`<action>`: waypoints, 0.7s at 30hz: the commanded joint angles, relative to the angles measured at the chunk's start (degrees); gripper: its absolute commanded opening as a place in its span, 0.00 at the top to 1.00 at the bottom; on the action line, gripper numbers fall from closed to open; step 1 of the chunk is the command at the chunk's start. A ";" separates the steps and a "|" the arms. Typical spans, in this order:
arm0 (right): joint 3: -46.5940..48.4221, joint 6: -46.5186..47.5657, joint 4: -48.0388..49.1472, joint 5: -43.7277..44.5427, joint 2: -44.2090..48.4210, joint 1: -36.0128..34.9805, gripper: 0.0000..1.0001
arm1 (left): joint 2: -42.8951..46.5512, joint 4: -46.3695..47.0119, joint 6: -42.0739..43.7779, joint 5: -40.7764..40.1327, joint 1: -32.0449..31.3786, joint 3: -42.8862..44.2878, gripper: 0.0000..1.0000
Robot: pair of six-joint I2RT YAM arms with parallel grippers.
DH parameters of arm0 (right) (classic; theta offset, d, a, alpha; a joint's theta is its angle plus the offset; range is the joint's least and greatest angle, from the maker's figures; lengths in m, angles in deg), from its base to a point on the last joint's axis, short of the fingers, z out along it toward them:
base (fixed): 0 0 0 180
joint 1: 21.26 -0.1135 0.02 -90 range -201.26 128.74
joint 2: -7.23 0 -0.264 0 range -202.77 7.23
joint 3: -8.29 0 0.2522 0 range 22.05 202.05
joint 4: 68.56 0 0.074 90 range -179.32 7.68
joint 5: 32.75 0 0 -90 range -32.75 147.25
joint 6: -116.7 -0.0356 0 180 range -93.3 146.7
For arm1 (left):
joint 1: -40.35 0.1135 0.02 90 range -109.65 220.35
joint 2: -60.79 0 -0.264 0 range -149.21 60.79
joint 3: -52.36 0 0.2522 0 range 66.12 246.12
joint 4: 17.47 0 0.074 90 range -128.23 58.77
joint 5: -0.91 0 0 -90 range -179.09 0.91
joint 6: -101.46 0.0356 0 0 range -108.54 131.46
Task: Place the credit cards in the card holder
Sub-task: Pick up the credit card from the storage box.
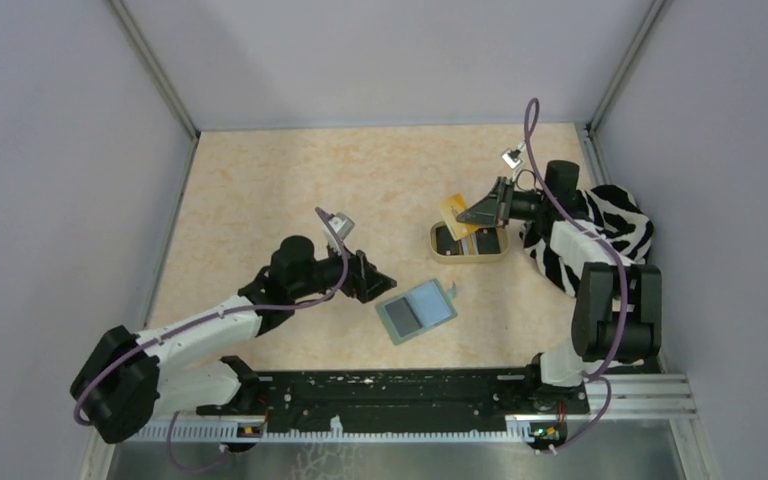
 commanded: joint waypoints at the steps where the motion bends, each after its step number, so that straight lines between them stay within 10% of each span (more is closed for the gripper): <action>1: -0.99 -7.13 11.80 -3.81 0.91 -3.01 1.00 | -3.78 40.32 -17.77 9.44 0.16 -9.88 0.13; 9: -1.45 -9.33 15.45 -5.44 -0.79 -10.15 1.00 | -18.62 63.05 -24.98 6.63 -1.81 -8.15 0.24; 21: -1.09 -8.70 15.60 -6.32 -2.20 -14.85 1.00 | -30.99 68.87 -30.94 5.27 -2.13 -0.40 0.51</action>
